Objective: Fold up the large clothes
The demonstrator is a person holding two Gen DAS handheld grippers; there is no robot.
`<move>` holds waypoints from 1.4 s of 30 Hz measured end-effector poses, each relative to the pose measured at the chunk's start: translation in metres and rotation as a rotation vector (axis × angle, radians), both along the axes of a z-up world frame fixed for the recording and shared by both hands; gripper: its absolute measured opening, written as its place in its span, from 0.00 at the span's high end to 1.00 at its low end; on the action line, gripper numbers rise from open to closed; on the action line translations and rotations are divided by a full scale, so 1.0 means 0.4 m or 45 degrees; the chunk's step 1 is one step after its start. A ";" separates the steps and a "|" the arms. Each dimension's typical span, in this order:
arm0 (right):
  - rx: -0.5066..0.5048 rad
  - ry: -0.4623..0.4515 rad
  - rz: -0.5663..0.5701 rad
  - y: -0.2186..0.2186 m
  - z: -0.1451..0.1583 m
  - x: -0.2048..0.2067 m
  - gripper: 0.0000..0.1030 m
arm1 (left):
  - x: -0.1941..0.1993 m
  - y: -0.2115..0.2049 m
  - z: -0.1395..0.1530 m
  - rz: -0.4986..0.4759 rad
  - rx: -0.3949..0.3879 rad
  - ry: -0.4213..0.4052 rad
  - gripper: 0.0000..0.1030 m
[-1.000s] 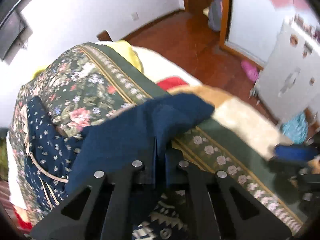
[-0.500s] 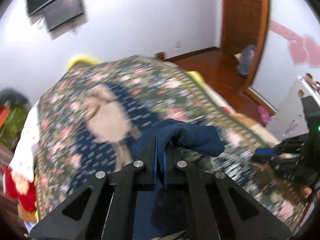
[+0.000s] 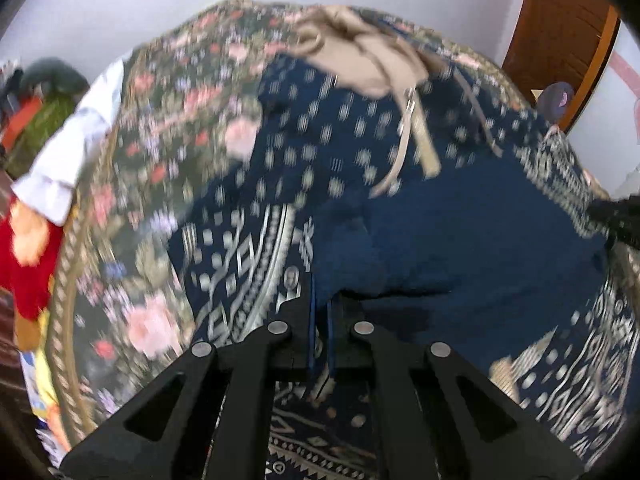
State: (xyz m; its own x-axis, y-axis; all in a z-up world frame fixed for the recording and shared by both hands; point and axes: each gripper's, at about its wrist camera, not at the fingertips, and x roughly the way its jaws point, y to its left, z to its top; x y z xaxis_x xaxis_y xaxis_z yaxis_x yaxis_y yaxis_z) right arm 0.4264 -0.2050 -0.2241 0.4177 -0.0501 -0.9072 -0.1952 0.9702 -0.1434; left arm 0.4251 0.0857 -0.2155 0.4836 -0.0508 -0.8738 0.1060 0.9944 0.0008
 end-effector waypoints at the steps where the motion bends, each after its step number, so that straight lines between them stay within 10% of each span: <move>1: -0.061 -0.020 -0.019 0.003 0.001 -0.001 0.53 | -0.012 0.008 -0.022 -0.003 -0.016 0.016 0.95; 4: -0.214 -0.120 -0.069 -0.008 0.007 -0.017 0.16 | -0.039 0.022 -0.071 -0.001 -0.008 0.052 0.79; 9: -0.011 -0.043 -0.129 -0.078 0.013 -0.009 0.16 | -0.086 0.047 -0.078 0.011 0.013 0.046 0.53; 22: 0.227 -0.091 -0.012 -0.004 0.094 -0.041 0.16 | -0.055 -0.058 0.080 -0.049 -0.130 0.015 0.44; 26: 0.213 -0.027 0.033 0.037 0.055 -0.037 0.16 | 0.009 -0.137 0.033 -0.057 -0.053 0.040 0.48; 31: 0.188 0.051 0.047 0.047 -0.002 -0.035 0.16 | 0.033 -0.145 -0.011 -0.021 0.014 0.034 0.92; 42: 0.298 0.006 0.013 0.022 0.055 -0.012 0.16 | -0.044 0.157 0.077 0.237 -0.124 -0.077 0.95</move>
